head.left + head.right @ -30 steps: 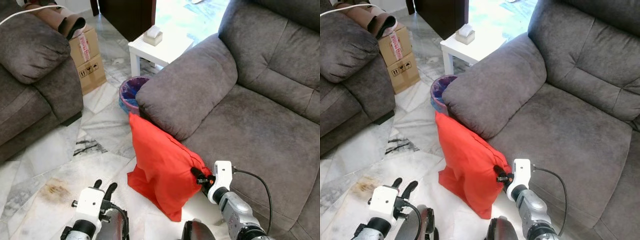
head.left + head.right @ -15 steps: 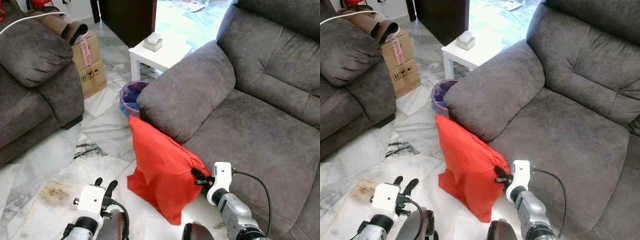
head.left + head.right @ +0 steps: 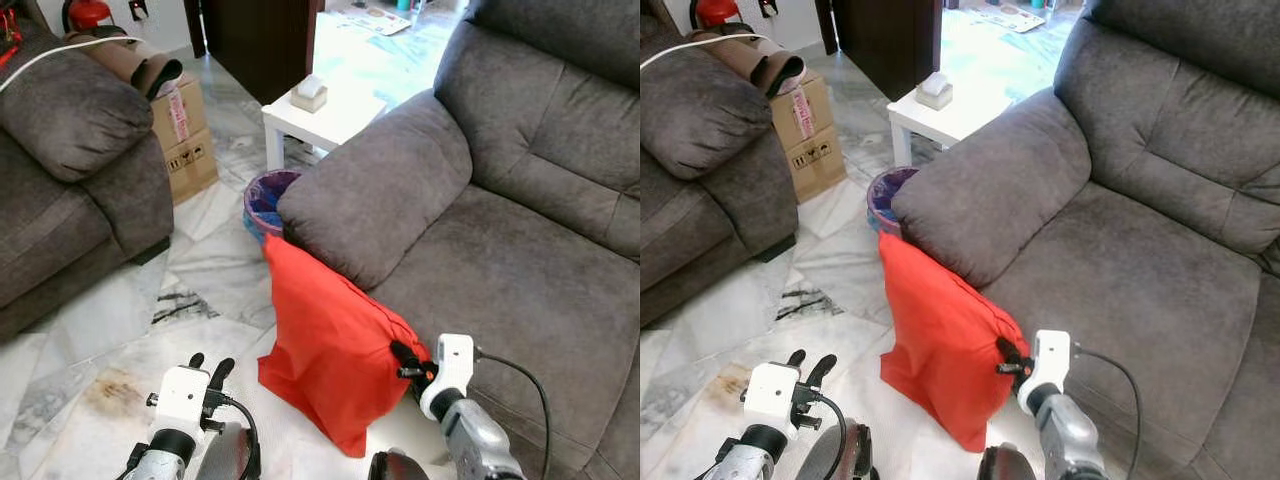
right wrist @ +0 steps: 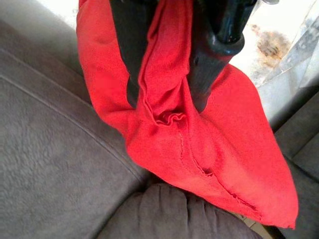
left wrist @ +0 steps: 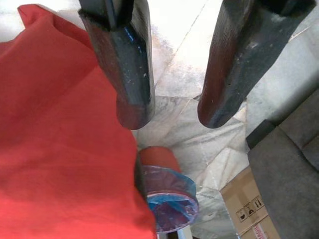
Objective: Move the pillow to the sofa from floor
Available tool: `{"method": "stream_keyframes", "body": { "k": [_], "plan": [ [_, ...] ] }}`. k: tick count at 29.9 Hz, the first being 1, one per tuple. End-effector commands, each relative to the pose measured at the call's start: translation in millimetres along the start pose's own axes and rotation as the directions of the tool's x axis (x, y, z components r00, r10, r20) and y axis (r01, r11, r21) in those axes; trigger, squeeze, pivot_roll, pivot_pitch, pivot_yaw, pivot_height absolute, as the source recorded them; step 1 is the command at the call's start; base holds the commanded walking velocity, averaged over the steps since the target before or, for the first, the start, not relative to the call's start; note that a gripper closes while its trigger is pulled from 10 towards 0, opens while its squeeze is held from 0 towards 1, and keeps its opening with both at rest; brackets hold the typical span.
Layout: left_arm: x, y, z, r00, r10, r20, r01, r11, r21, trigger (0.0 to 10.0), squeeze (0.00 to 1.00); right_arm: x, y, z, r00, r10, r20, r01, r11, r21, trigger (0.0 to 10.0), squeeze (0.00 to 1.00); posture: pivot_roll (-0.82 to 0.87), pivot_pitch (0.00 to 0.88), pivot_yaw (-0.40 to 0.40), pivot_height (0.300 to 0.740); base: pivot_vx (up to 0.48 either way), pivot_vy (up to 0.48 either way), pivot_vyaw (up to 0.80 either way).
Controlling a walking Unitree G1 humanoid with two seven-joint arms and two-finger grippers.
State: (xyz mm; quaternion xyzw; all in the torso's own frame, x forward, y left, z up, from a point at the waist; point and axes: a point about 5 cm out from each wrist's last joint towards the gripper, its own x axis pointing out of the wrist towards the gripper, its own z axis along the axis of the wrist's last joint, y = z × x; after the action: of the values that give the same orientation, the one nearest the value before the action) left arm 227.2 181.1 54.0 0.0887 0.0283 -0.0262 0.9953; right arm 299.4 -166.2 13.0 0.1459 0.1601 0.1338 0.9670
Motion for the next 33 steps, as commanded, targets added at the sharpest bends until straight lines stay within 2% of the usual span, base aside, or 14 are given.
{"method": "stream_keyframes", "body": {
  "k": [1,16,17,18,19,24,33],
  "plan": [
    [-2.4,-0.8,-6.5,1.0,-0.009,-0.021,0.009,1.0,-0.011,10.0,0.0,-3.2,-3.0,5.4,0.998,-0.007,0.068,0.007,1.0,-0.003,0.0,0.0,0.12,0.15,-0.051,0.636,0.0,0.0,0.0],
    [2.1,-5.0,-6.7,0.999,-0.032,-0.016,0.031,0.999,-0.016,10.0,0.0,-15.2,-0.3,-5.2,0.992,-0.036,0.12,0.037,0.999,-0.009,0.0,0.0,0.09,0.149,-0.043,0.636,0.0,0.0,0.0],
    [2.0,-5.0,-6.8,0.999,-0.032,-0.017,0.032,0.999,-0.016,10.0,0.0,-15.8,-0.9,-5.1,0.992,-0.046,0.12,0.049,0.999,-0.022,4.9,0.0,0.09,0.149,-0.043,0.636,0.0,0.0,0.0],
    [2.0,-5.0,-6.8,0.999,-0.032,-0.017,0.032,0.999,-0.016,10.0,0.0,-15.8,-0.9,-5.1,0.992,-0.046,0.12,0.049,0.999,-0.022,4.9,0.0,0.09,0.149,-0.043,0.636,0.0,0.0,0.0],
    [1.8,-5.0,-7.1,0.999,-0.033,-0.018,0.033,0.999,-0.016,10.0,0.0,-16.1,-1.6,-4.6,0.991,-0.053,0.122,0.057,0.998,-0.027,10.0,0.0,0.09,0.148,-0.043,0.636,0.0,0.0,0.0],
    [2.0,-5.7,-7.3,0.999,-0.037,-0.017,0.037,0.999,-0.017,10.0,0.0,-16.6,-2.3,0.5,0.986,-0.052,0.158,0.054,0.999,-0.005,10.0,0.0,0.09,0.145,-0.044,0.636,0.0,0.0,0.0],
    [2.6,-4.1,-7.7,0.999,-0.035,-0.015,0.035,0.999,-0.011,10.0,0.0,-17.8,-6.6,1.8,0.987,-0.07,0.142,0.075,0.997,-0.032,10.0,0.0,0.09,0.136,-0.045,0.691,0.0,0.0,0.0]
  ]
}}
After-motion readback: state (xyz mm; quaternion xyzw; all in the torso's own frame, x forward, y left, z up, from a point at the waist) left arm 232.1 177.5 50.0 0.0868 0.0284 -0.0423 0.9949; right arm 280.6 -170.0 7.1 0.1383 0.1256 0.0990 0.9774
